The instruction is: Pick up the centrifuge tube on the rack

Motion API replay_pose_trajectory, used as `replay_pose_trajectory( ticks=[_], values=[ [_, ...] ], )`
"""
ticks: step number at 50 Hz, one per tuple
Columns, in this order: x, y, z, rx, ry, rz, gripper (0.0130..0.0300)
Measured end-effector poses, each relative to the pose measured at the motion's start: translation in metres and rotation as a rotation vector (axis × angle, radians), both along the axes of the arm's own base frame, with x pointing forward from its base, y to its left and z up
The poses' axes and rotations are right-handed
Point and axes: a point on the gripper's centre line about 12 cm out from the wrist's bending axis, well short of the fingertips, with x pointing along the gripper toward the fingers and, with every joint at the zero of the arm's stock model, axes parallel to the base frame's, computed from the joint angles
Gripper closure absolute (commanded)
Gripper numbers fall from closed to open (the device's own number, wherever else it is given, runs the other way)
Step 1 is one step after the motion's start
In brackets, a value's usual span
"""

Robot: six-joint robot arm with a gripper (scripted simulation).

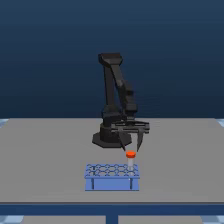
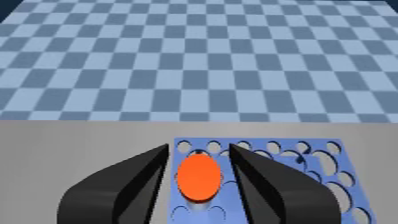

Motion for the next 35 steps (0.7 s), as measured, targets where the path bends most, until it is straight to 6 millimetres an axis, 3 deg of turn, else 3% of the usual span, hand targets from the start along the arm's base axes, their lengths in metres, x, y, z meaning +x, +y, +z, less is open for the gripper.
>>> replay_pose_trajectory(
  ticks=[35],
  values=[
    [0.000, 0.000, -0.025, -0.003, 0.004, 0.005, 0.0130]
  ],
)
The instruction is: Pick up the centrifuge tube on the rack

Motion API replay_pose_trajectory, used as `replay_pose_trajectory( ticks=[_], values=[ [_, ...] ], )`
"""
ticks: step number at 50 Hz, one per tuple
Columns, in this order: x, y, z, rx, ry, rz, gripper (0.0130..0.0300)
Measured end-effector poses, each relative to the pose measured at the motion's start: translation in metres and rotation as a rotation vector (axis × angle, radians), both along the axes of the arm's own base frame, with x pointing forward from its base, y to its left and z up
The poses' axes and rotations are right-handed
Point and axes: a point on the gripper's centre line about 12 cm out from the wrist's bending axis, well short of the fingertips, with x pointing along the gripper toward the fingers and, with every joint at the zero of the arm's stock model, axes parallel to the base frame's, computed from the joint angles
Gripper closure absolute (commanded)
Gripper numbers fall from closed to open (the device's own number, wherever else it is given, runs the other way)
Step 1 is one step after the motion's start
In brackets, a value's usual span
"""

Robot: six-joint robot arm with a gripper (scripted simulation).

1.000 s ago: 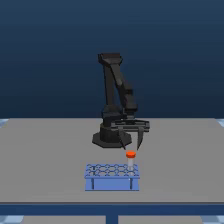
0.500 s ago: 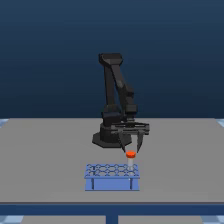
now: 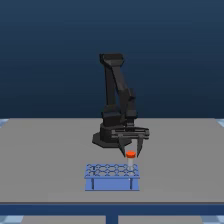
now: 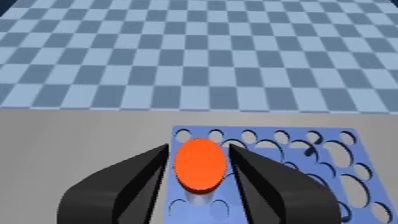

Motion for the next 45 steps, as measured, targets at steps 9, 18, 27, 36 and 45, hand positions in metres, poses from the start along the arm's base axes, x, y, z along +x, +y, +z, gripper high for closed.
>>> replay_pose_trajectory(
  ticks=[9, 18, 27, 36, 45],
  values=[
    [0.0000, -0.0001, -0.0038, 0.003, -0.001, -0.003, 0.0130],
    [0.0001, -0.0003, -0.0053, 0.006, -0.003, -0.006, 0.0130],
    [0.0003, -0.0005, -0.0052, 0.008, -0.005, -0.009, 0.0300],
    [0.0003, -0.0007, -0.0051, 0.009, -0.006, -0.010, 0.0300],
    [0.0003, -0.0007, -0.0052, 0.009, -0.006, -0.011, 0.0300]
  ],
)
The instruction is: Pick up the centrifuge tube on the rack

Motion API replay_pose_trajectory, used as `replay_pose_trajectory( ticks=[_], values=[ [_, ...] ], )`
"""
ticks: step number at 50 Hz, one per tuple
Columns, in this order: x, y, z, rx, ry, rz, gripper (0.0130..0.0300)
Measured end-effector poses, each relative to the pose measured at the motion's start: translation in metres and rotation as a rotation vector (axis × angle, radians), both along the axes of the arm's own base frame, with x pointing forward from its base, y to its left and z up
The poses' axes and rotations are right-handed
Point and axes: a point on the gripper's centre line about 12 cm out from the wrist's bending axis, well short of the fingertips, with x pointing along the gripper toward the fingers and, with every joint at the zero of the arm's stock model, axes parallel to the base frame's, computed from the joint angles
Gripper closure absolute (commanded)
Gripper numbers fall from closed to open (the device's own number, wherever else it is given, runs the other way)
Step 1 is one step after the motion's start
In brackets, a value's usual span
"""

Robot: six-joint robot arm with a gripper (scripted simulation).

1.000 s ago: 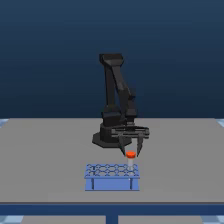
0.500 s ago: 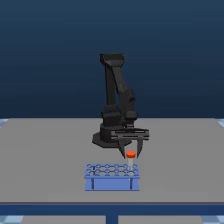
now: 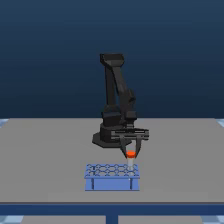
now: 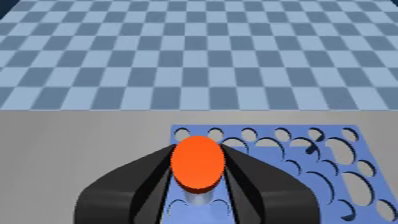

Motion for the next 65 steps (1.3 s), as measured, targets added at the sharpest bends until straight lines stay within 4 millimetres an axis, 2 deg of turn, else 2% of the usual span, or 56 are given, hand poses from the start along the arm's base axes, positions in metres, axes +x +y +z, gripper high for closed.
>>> replay_pose_trajectory(
  ticks=[28, 65],
  values=[
    [0.000, 0.000, 0.008, 0.004, -0.002, -0.005, 0.0300],
    [0.000, -0.001, 0.043, 0.017, -0.002, -0.015, 0.0300]
  ],
)
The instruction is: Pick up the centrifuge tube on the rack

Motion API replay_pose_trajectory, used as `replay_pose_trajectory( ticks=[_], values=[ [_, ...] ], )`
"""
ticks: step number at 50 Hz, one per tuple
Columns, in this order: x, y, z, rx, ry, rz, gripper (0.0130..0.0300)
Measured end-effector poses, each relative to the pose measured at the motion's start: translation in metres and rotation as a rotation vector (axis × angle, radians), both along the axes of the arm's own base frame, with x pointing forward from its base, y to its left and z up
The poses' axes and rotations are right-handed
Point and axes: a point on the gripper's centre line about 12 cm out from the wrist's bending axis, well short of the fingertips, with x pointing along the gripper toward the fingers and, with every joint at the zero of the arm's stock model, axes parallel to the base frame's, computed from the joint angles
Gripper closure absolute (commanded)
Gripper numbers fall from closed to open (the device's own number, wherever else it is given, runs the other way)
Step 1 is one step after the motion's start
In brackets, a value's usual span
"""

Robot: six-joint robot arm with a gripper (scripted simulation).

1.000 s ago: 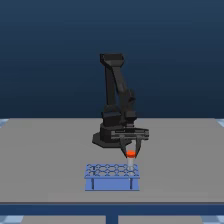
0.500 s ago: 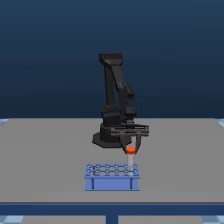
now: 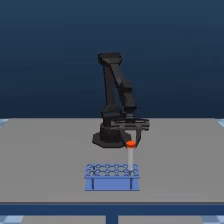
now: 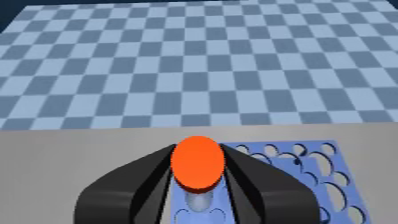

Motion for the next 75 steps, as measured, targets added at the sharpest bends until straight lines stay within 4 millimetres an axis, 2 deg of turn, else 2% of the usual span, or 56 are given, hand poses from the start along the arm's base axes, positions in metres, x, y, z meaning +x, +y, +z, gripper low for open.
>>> replay_pose_trajectory(
  ticks=[46, 75],
  values=[
    [0.000, 0.001, 0.047, -0.002, 0.000, 0.011, 0.0300],
    [0.000, 0.001, 0.057, -0.015, 0.003, 0.014, 0.0300]
  ],
)
